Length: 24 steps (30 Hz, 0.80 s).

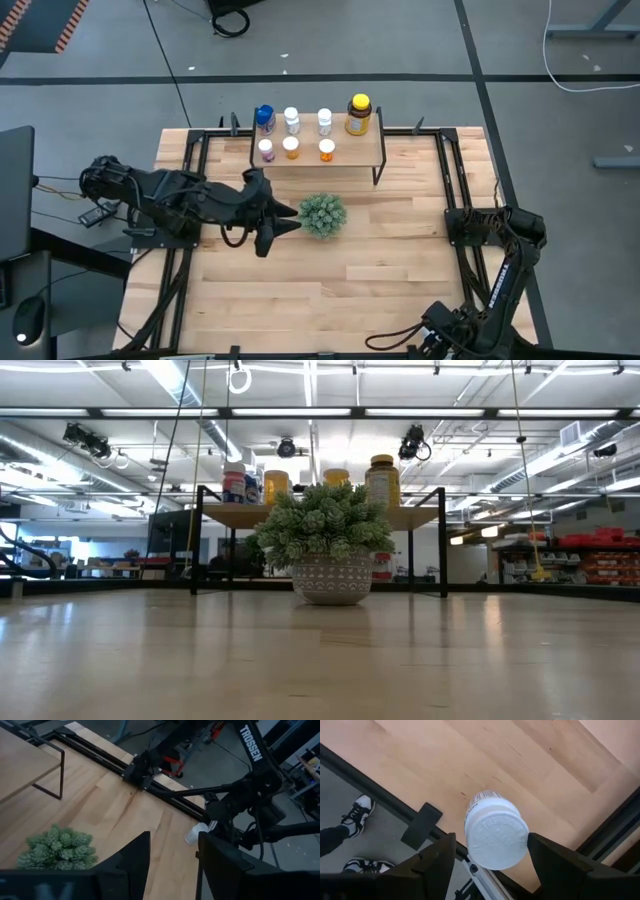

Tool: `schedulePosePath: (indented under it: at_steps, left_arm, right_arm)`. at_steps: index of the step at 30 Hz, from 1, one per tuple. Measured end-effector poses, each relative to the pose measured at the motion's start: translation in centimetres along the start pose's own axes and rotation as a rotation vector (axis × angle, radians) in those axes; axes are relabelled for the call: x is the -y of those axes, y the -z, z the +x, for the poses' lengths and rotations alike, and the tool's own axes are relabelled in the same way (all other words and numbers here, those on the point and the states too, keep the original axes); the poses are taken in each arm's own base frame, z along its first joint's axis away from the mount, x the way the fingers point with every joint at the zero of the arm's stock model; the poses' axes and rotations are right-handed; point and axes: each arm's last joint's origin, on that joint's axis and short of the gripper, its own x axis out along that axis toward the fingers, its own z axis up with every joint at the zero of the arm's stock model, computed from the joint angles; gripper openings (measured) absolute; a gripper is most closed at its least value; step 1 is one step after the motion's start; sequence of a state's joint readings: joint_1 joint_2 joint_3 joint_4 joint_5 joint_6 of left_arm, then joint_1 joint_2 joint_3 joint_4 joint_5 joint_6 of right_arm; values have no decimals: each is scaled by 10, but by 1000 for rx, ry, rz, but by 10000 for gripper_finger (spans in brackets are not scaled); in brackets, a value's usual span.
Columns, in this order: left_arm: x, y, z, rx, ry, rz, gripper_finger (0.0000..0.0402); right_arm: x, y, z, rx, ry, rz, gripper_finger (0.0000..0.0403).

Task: Pick and place medicine bottles onto shelf by color
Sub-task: Put the white medicine bottle on the shelf

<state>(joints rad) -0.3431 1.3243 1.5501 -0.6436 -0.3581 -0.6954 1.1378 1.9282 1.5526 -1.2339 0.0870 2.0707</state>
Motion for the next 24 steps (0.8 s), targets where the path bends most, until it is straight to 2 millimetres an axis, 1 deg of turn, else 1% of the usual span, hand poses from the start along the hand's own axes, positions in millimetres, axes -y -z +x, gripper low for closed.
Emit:
schedulePosePath:
  at_steps: [9,16,24]
  left_arm:
    - [0,0,0,1,0,-33,174]
    - [0,0,0,1,0,-55,174]
    - [2,1,-1,-4,8,-71,174]
  right_arm:
    - [0,0,1,10,-2,41,258]
    - [-4,1,-6,10,-26,52,258]
    - [-2,3,-6,14,-19,55,258]
